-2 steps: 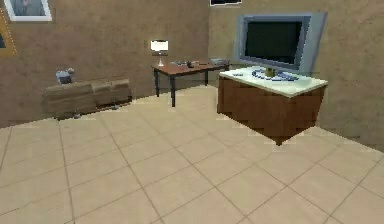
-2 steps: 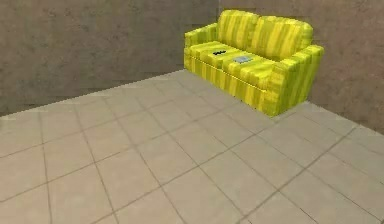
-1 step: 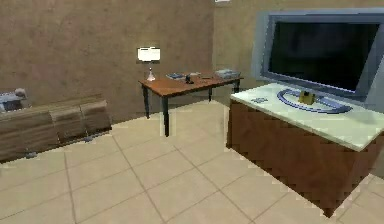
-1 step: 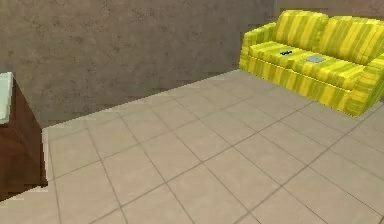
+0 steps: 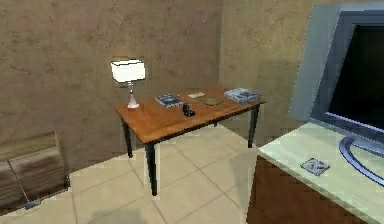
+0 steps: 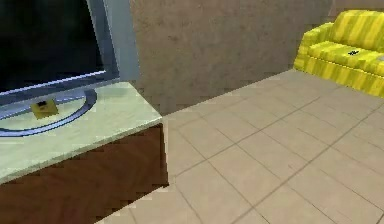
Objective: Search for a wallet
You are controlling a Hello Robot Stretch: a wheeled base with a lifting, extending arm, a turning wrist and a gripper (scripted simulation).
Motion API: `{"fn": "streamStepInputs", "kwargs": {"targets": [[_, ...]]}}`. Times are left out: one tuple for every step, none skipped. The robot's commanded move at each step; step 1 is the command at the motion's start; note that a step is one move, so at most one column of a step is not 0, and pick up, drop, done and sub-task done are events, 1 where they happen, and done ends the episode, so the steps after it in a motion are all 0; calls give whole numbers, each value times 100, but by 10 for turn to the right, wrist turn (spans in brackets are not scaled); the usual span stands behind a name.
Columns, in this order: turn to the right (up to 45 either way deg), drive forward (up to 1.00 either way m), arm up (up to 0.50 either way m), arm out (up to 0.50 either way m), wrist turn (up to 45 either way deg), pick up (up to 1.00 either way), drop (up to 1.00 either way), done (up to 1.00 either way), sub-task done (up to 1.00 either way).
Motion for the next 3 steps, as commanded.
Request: {"fn": "streamStepInputs", "kwargs": {"targets": [[0, 70, 0, 0, 0, 0, 0, 0, 0], [30, 0, 0, 0, 0, 0, 0, 0, 0], [0, 100, 0, 0, 0, 0, 0, 0, 0]]}}
